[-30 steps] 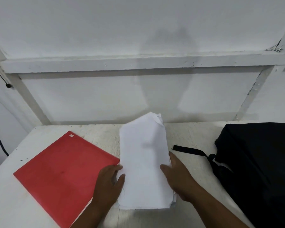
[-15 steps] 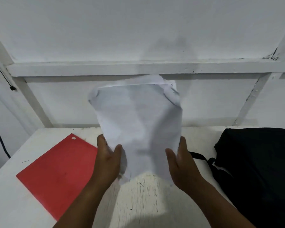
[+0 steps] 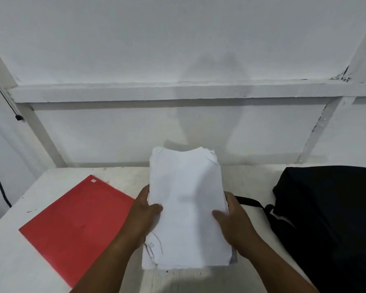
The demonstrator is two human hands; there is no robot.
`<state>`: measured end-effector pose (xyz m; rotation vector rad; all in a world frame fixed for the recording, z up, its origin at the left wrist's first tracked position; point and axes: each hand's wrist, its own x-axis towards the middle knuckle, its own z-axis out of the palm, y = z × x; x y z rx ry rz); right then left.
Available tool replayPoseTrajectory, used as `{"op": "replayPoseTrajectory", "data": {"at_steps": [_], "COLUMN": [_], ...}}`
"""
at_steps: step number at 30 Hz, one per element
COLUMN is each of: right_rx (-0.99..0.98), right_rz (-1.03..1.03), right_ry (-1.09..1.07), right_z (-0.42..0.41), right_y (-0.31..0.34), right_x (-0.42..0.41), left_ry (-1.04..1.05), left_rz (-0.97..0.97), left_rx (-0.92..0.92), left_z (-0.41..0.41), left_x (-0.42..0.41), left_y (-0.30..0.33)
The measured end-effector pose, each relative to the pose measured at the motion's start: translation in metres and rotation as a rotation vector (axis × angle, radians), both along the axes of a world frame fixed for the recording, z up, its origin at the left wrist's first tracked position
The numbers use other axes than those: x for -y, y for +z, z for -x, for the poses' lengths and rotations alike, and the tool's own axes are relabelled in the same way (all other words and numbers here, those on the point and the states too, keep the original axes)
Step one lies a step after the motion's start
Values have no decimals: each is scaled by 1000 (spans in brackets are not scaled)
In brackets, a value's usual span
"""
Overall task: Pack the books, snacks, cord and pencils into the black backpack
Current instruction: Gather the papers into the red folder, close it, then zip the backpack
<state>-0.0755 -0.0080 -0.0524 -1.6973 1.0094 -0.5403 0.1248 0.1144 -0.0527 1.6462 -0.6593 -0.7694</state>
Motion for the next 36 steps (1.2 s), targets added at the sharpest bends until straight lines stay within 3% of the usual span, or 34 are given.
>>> {"op": "replayPoseTrajectory", "data": {"at_steps": [9, 12, 17, 22, 27, 31, 34, 36], "right_rx": [190, 137, -133, -61, -143, -116, -33, -6], "right_rz": [535, 571, 360, 358, 273, 238, 270, 248], "right_ry": [-25, -60, 0, -23, 2, 3, -19, -58], "right_z": [-18, -20, -11, -10, -10, -6, -2, 1], "right_y": [6, -16, -53, -47, -56, -56, -48, -40], "right_x": [-8, -13, -16, -11, -15, -12, -12, -7], "left_ry": [69, 88, 58, 107, 72, 57, 5, -59], "left_rz": [297, 268, 108, 173, 10, 39, 13, -33], "left_rx": [465, 540, 521, 513, 510, 490, 378, 133], "left_z": [36, 43, 46, 41, 38, 35, 30, 23], "left_x": [12, 14, 7, 8, 3, 4, 1, -2], "left_y": [19, -3, -46, -43, -71, -67, -58, -50]}}
